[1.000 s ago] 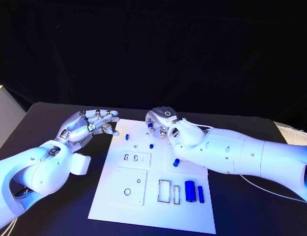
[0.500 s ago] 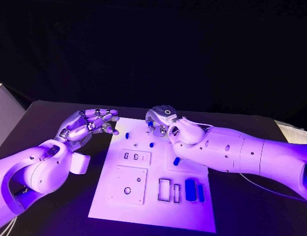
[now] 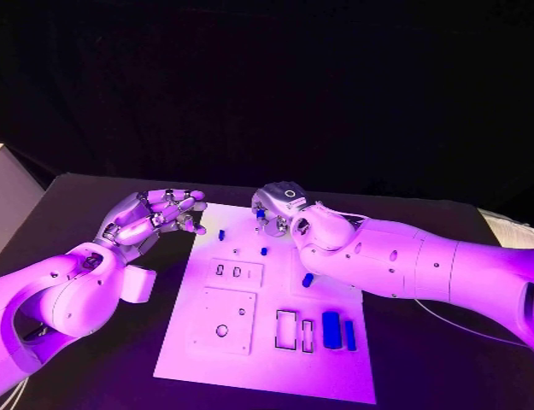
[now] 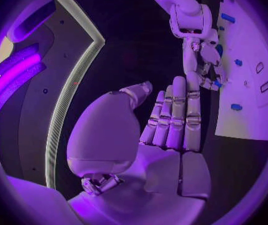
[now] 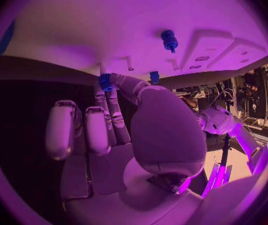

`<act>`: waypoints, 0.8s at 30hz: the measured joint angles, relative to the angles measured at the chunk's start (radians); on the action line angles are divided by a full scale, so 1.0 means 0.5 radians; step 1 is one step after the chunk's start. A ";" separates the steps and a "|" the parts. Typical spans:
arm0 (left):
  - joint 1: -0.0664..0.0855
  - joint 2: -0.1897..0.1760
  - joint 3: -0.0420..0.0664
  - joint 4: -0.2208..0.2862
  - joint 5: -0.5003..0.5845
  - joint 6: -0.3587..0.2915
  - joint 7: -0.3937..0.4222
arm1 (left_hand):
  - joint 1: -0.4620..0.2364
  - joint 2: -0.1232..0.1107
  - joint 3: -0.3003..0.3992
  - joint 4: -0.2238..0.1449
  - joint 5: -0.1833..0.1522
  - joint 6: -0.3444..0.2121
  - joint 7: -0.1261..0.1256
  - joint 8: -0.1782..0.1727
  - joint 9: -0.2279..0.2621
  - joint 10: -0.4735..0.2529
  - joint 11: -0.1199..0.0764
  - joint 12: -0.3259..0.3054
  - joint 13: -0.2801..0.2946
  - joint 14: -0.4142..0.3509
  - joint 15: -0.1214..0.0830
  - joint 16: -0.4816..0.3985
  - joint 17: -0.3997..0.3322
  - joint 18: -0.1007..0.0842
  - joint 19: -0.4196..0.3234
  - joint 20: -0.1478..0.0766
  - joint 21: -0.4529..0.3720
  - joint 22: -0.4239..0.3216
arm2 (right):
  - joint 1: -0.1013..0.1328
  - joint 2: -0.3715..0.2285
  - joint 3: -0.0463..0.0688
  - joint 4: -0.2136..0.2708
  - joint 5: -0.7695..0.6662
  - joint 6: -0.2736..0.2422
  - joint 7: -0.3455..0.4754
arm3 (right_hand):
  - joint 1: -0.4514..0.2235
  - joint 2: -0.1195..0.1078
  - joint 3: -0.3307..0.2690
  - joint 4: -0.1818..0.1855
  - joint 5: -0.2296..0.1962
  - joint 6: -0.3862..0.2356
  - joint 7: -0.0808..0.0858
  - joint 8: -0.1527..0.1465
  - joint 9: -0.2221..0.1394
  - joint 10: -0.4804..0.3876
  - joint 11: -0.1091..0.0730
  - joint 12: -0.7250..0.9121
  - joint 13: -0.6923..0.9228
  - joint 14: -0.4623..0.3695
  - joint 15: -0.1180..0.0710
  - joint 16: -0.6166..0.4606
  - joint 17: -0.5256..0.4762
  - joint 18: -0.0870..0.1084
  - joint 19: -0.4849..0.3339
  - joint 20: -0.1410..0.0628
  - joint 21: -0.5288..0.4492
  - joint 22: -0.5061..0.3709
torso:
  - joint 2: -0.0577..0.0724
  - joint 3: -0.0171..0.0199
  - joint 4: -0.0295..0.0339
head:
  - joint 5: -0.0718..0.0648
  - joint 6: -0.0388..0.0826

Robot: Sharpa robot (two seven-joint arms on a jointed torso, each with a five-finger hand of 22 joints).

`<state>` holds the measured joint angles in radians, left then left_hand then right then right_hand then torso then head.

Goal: Assemble the parts on the task board

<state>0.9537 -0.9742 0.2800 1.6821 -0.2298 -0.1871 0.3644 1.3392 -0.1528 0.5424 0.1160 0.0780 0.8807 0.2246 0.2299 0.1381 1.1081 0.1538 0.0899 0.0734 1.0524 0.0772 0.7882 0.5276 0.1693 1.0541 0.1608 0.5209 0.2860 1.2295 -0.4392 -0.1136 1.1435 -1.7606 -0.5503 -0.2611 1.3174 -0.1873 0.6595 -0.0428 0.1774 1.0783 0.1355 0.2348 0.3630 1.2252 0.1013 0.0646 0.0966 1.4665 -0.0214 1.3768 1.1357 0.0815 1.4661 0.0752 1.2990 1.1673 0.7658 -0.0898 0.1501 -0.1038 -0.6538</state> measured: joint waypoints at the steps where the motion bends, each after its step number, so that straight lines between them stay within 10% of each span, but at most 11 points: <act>1: 0.000 0.000 0.000 0.000 0.000 0.000 0.000 | 0.000 0.000 0.000 0.000 0.000 0.000 0.000 0.000 0.000 0.000 0.000 0.000 0.000 0.000 0.000 0.000 0.000 0.000 0.000 0.000 0.000 0.000 | 0.000 0.001 0.000 -0.002 0.000 0.000 0.001 | -0.002 0.002 0.000 0.000 -0.005 -0.005 0.004 0.000 0.001 0.000 0.000 0.000 0.000 0.000 0.000 0.000 -0.004 0.000 0.000 0.000 0.000 -0.004 | 0.001 -0.0004 0.000 | 0.000 0.000; 24: 0.000 -0.002 0.000 -0.009 -0.002 0.002 -0.003 | 0.000 0.000 0.000 0.000 0.000 0.000 0.000 0.000 0.000 0.000 0.000 0.000 0.000 0.000 0.000 0.000 0.001 0.000 0.000 0.000 0.000 0.000 | -0.004 -0.037 0.000 0.032 -0.003 -0.033 -0.001 | -0.012 -0.002 -0.001 0.000 -0.023 -0.039 0.012 -0.016 0.042 -0.018 -0.018 -0.007 0.000 0.000 0.000 -0.023 -0.033 0.005 -0.011 0.011 -0.031 -0.020 | 0.007 -0.0035 0.005 | -0.005 -0.003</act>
<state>0.9537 -0.9754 0.2801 1.6773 -0.2308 -0.1861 0.3629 1.3392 -0.1528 0.5424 0.1160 0.0780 0.8807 0.2246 0.2299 0.1382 1.1082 0.1538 0.0899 0.0735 1.0524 0.0772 0.7881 0.5283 0.1692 1.0541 0.1609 0.5209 0.2860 1.2273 -0.4576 -0.1136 1.1597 -1.7621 -0.5670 -0.2615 1.3116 -0.1881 0.6592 -0.0425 0.1658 1.0587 0.1413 0.2269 0.3838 1.2161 0.0922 0.0609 0.0966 1.4666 -0.0214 1.3653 1.1191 0.0838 1.4605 0.0808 1.2833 1.1574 0.7696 -0.0916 0.1528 -0.1065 -0.6554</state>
